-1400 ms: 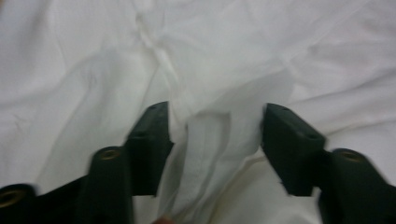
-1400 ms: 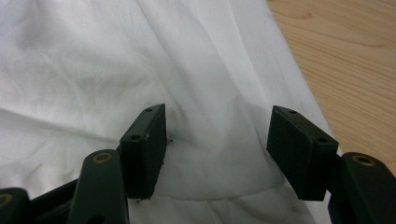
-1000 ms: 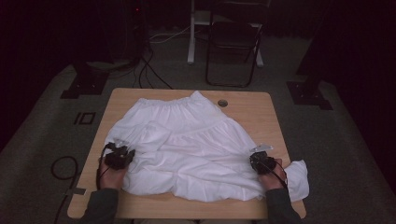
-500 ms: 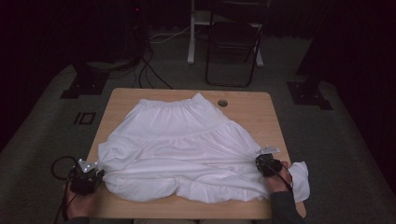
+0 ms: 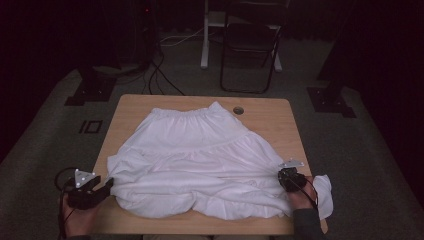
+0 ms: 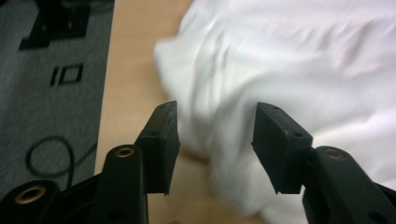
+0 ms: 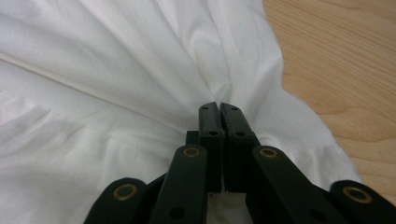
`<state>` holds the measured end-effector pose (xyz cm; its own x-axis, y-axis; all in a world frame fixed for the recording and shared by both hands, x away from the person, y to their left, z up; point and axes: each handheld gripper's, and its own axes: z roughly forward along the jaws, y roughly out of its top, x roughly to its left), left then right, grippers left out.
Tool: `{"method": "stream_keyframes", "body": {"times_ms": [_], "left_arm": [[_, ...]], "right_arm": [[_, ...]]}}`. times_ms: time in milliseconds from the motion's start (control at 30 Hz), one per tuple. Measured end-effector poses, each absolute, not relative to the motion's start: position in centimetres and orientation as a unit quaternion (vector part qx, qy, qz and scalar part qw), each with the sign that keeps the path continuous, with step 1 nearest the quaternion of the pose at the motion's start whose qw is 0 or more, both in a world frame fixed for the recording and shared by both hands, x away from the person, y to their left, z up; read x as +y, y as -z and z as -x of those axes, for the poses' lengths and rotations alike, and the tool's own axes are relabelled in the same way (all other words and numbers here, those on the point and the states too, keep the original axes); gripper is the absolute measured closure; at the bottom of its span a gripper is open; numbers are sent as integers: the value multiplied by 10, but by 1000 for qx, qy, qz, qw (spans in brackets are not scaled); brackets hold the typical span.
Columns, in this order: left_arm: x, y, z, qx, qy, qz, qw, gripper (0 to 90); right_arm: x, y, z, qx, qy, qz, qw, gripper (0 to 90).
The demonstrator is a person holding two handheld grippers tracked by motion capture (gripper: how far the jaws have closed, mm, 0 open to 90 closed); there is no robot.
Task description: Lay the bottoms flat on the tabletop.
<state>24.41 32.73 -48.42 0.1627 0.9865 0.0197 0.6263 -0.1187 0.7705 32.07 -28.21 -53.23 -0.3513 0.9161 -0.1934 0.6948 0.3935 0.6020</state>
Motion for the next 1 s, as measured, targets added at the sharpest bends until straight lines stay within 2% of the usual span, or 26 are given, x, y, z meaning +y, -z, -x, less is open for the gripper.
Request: {"method": "stream_keyframes", "body": {"times_ms": [167, 300, 500, 667, 733, 833, 1000], "left_arm": [[311, 467, -260, 564, -287, -696, 339, 481], [284, 466, -283, 535, -281, -721, 339, 475], [236, 481, -323, 506, -257, -758, 321, 473], [209, 510, -344, 494, -245, -790, 268, 475], [212, 521, -345, 503, -250, -792, 238, 541], [229, 529, -336, 518, -244, -785, 237, 753], [265, 528, -309, 538, -276, -767, 214, 779]], "right_arm": [[-283, 533, -320, 792, -218, -509, 258, 876], [-282, 533, -321, 791, -217, -509, 259, 875], [-282, 533, -321, 790, -219, -510, 259, 875], [-283, 533, -321, 790, -221, -510, 258, 875], [-283, 533, -321, 789, -221, -511, 259, 879], [-282, 534, -320, 790, -218, -508, 264, 886], [-282, 533, -318, 793, -210, -507, 265, 889]]}}
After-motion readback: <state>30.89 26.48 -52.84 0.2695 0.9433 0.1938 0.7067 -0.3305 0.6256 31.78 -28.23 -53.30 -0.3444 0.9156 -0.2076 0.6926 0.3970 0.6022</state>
